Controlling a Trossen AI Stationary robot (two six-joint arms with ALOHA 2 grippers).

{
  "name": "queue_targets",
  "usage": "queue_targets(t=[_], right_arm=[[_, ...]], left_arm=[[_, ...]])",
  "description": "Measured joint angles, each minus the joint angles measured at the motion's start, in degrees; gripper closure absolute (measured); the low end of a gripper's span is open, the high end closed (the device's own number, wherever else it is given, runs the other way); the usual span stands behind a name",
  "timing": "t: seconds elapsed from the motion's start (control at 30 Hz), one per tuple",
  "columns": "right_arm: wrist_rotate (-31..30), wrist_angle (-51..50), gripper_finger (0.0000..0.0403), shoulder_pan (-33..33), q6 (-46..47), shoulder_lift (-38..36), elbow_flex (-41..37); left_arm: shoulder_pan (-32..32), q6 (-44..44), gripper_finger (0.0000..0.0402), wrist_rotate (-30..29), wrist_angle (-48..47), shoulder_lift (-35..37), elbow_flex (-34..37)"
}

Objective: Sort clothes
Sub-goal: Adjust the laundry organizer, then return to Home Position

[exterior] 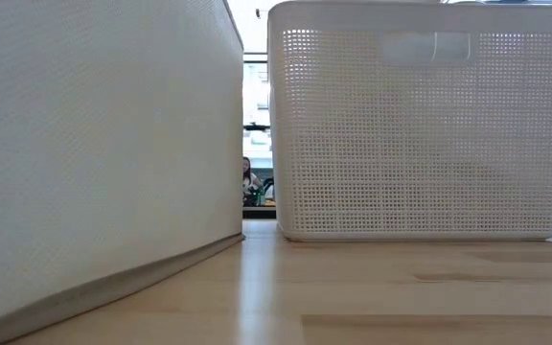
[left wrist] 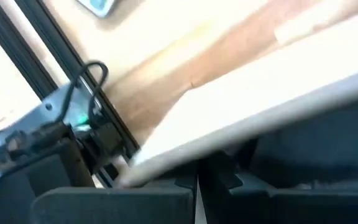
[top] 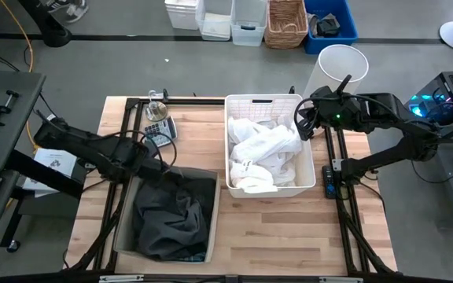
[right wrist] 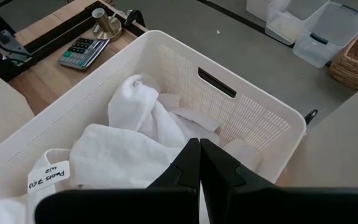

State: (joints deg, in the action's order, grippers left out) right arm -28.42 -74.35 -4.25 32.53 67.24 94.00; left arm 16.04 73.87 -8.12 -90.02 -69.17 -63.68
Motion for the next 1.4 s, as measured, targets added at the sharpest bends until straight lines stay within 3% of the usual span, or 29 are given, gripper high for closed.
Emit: queue_targets(t=[0.2, 0.37, 0.43, 0.5, 0.6, 0.7, 0.8, 1.03, 1.2, 1.4], right_arm=[[0.0, 0.0, 0.0403, 0.0, 0.0, 0.0, 0.0], [0.1, 0.0, 0.0403, 0.0, 0.0, 0.0, 0.0], [0.1, 0.0, 0.0403, 0.0, 0.0, 0.0, 0.0], [0.1, 0.0, 0.0403, 0.0, -0.5, 0.0, 0.0], [0.1, 0.0, 0.0403, 0.0, -0.4, 0.0, 0.0], [0.1, 0.0, 0.0403, 0.0, 0.3, 0.0, 0.0], [0.5, 0.0, 0.0403, 0.0, 1.5, 0.0, 0.0], [0.4, 0.0, 0.0403, 0.0, 3.3, 0.0, 0.0], [-1.1, 0.9, 0.0403, 0.0, 5.3, 0.0, 0.0], [-0.4, 1.6, 0.0403, 0.0, 6.9, 0.0, 0.0]], left_arm=[[-3.9, -2.2, 0.0401, -0.2, 0.3, 0.0, 0.0], [-4.2, -13.6, 0.0401, 10.7, 9.6, -0.1, -2.7], [-3.8, -18.2, 0.0401, 11.3, 12.7, 0.0, -5.6], [-3.6, -24.1, 0.0401, 7.0, 16.7, 0.0, -9.4], [-4.1, -35.5, 0.0401, -4.8, 22.6, 0.7, -13.3], [-7.6, -48.6, 0.0401, -12.0, 31.5, 3.4, -12.1], [-14.4, -56.5, 0.0401, -11.6, 43.6, 8.3, -5.8], [-26.3, -57.4, 0.0401, 3.0, 77.6, 28.8, 18.9], [-25.9, -52.9, 0.0401, -2.3, 92.5, 40.2, 35.5], [-24.2, -49.7, 0.0401, -8.6, 114.3, 43.0, 51.1]])
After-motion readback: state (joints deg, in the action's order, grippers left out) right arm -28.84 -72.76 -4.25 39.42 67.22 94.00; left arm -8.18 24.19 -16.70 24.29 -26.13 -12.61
